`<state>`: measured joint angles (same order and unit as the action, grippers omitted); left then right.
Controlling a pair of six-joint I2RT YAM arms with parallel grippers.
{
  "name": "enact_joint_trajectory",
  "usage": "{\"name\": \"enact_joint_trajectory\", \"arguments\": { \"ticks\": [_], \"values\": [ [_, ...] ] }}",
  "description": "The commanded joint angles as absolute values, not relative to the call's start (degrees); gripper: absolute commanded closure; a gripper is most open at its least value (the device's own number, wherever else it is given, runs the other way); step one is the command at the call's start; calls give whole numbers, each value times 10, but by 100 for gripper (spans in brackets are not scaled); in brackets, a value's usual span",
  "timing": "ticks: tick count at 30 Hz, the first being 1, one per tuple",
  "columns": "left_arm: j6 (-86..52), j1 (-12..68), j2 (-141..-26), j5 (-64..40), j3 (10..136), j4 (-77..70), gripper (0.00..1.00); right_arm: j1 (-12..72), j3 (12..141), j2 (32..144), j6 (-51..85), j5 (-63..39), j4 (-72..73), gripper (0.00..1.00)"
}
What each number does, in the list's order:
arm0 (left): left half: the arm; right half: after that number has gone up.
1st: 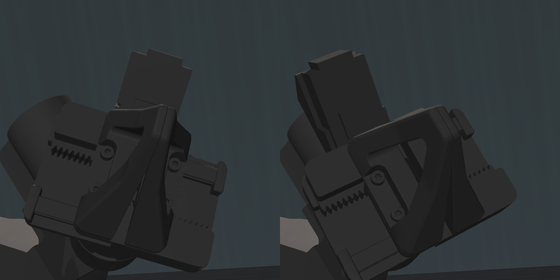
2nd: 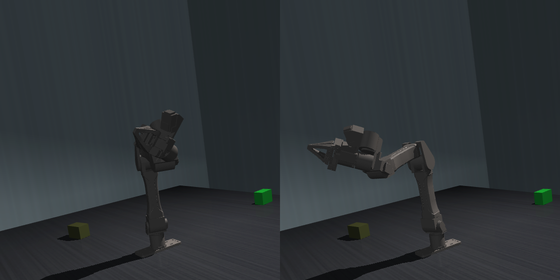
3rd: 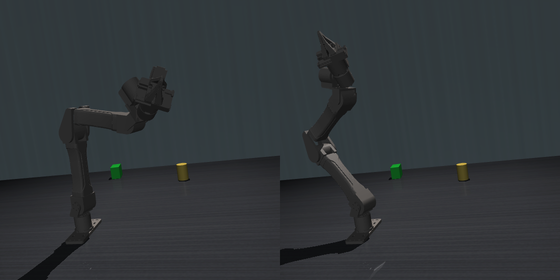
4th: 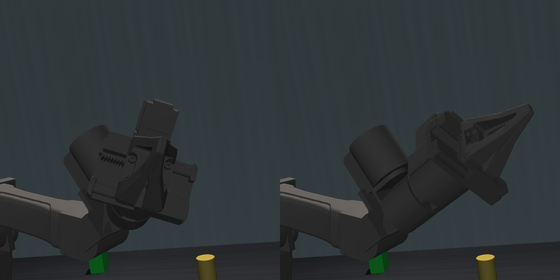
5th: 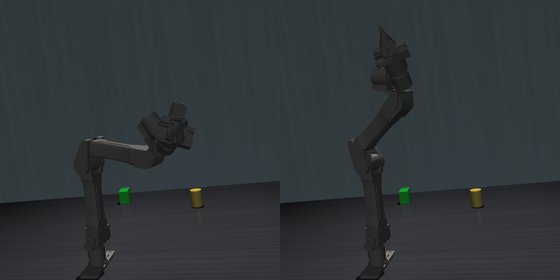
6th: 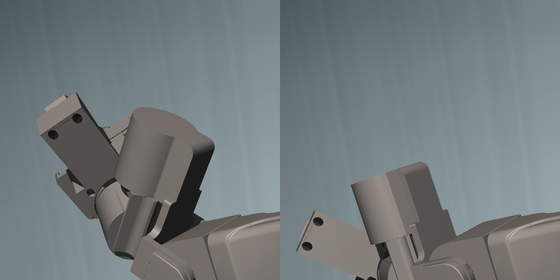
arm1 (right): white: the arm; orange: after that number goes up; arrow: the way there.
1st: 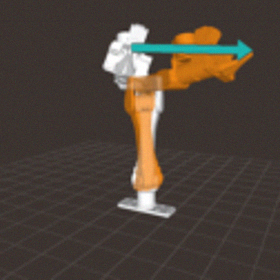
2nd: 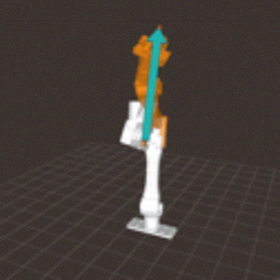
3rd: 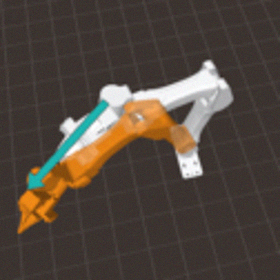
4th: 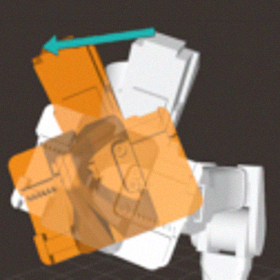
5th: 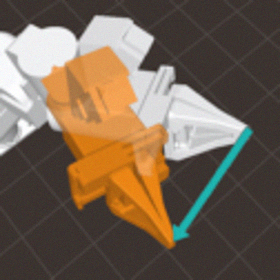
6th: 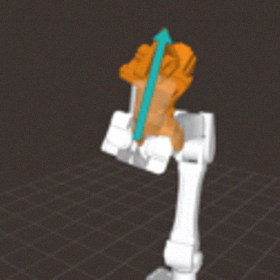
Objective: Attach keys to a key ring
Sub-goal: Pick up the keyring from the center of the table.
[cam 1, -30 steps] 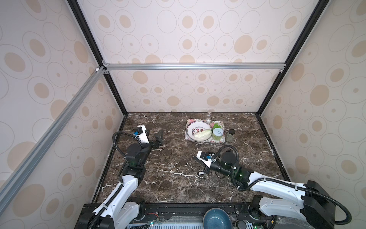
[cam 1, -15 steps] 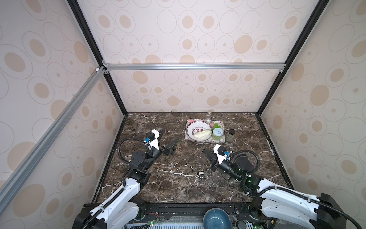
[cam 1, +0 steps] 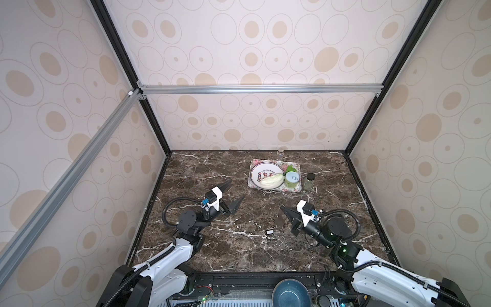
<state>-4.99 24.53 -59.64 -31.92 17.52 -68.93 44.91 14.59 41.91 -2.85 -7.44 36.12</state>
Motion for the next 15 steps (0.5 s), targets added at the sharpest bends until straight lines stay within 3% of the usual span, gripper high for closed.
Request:
{"name": "enact_joint_trajectory", "arguments": {
  "ticks": [1,7,15],
  "values": [
    [10,256,-614,-373,207,-662,27,447,139,392,-26,-111,439,100],
    [96,274,-619,-416,224,-587,31,447,126,423,-19,-156,491,100],
    [225,315,-645,-454,257,-477,28,447,108,426,-12,-115,518,100]
  ]
}}
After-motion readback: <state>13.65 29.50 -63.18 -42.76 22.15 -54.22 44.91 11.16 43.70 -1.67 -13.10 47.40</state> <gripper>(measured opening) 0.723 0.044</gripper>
